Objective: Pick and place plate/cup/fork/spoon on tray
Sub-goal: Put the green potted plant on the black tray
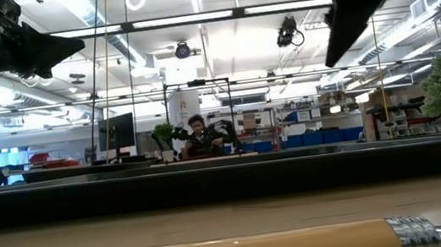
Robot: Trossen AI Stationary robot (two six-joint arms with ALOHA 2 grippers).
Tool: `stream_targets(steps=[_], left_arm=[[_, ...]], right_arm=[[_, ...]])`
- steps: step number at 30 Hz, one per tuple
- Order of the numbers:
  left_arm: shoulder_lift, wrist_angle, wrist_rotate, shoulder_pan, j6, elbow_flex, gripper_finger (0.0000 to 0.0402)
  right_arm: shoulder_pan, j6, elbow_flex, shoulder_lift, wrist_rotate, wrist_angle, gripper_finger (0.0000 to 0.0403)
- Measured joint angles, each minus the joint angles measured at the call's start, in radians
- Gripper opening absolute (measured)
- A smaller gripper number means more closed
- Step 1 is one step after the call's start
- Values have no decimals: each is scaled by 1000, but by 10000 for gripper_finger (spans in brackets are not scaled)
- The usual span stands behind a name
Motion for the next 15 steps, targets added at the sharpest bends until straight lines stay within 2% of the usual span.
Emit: stream_targets(steps=[15], left_arm=[[0,0,0,0,0,0,11]], right_arm=[[0,-9,-30,-34,-26,10,259]])
